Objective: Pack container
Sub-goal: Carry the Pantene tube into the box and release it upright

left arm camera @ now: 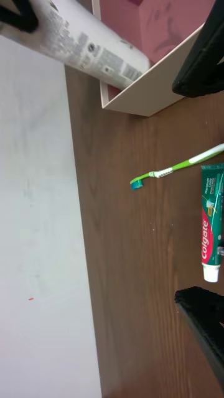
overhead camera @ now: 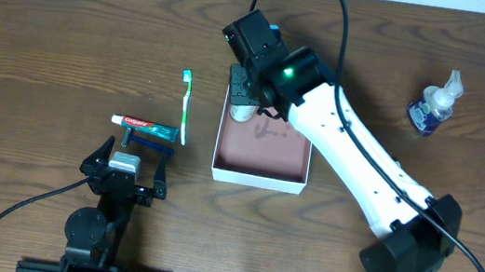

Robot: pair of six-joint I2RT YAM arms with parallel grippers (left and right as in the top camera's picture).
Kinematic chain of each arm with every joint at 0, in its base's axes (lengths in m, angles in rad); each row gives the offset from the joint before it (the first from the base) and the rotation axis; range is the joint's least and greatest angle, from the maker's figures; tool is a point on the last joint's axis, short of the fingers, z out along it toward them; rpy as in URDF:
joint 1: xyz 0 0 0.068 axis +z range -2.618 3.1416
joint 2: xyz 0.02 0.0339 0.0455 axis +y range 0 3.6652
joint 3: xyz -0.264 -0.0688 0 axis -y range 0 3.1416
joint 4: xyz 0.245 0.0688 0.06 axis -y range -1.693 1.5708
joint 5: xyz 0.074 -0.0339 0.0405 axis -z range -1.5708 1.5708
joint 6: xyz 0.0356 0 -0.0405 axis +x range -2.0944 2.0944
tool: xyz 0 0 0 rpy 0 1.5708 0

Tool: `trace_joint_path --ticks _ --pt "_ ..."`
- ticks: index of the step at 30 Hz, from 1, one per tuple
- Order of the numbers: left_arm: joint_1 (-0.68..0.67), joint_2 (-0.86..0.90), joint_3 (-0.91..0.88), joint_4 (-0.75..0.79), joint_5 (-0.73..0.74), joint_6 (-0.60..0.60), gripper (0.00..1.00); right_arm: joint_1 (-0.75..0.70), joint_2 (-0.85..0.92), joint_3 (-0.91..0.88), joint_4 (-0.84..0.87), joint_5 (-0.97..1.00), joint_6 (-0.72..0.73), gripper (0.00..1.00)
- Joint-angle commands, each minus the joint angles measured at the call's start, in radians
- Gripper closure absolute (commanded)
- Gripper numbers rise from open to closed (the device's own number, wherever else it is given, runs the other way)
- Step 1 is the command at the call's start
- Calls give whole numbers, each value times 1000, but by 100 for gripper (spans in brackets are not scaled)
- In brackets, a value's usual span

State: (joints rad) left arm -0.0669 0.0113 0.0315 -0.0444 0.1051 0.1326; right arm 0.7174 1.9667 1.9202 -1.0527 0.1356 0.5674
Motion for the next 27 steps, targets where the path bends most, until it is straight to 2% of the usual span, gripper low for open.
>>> trace_joint_path --ticks 1,15,17,20,24,27 --pt "5 -1 -27 -17 11 13 2 10 19 9 18 45 16 99" --pt "5 -1 -27 -17 11 13 2 10 90 8 74 59 24 99" --pt "5 -1 -27 -17 11 13 2 10 97 8 77 59 24 93" --pt "5 -1 -27 -17 11 13 2 10 103 8 79 59 24 67" --pt "5 -1 -27 -17 11 13 2 10 104 8 82 59 23 57" --pt "5 -1 -27 -17 11 13 2 10 103 10 85 59 23 55"
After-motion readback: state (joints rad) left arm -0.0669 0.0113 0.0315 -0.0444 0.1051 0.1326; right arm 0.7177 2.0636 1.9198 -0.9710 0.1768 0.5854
